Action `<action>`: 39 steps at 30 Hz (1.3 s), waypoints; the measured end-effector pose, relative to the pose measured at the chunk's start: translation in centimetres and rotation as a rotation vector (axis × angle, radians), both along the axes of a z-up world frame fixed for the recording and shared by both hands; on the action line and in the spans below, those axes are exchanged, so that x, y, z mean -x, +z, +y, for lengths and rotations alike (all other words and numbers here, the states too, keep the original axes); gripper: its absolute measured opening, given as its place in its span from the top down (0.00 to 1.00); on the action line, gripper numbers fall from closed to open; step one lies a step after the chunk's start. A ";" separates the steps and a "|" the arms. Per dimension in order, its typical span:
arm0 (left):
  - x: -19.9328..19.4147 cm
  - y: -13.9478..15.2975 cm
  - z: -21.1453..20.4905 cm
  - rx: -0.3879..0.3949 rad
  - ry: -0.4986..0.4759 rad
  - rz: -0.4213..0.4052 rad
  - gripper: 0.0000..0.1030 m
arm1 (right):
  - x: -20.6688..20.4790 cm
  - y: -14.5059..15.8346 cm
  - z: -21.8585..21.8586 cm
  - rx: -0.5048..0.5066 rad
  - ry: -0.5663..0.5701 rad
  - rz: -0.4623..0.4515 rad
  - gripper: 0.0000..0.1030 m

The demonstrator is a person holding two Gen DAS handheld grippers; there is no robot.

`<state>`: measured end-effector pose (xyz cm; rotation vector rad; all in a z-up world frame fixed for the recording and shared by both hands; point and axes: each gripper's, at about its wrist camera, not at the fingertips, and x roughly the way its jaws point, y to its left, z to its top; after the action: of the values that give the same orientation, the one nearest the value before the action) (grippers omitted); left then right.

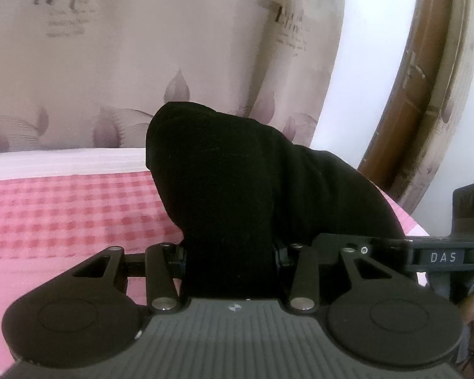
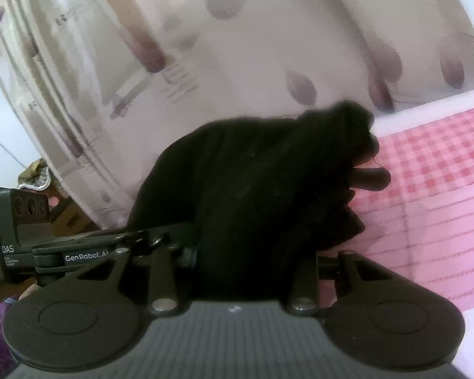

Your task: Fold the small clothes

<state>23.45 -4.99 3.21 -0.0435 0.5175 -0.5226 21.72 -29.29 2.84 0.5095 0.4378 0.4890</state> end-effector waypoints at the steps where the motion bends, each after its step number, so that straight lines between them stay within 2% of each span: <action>1: 0.6 0.1 0.5 -0.001 0.008 -0.004 0.58 | 0.4 0.1 0.5 -0.001 0.005 -0.004 0.62; 9: 4.6 0.1 4.3 -0.008 0.072 -0.018 0.58 | 2.3 0.5 4.8 -0.006 0.042 -0.014 0.62; 16: 6.6 -0.5 6.0 -0.006 0.106 -0.009 0.58 | 3.4 -0.3 7.2 -0.009 0.054 -0.003 0.62; 39: 12.7 -2.5 8.0 -0.010 0.115 0.021 0.58 | 9.8 -2.9 10.1 -0.050 0.059 0.024 0.62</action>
<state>10.76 2.96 0.68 -0.0688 0.5347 -0.4074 11.96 -19.19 -0.03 0.5521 0.4660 0.5516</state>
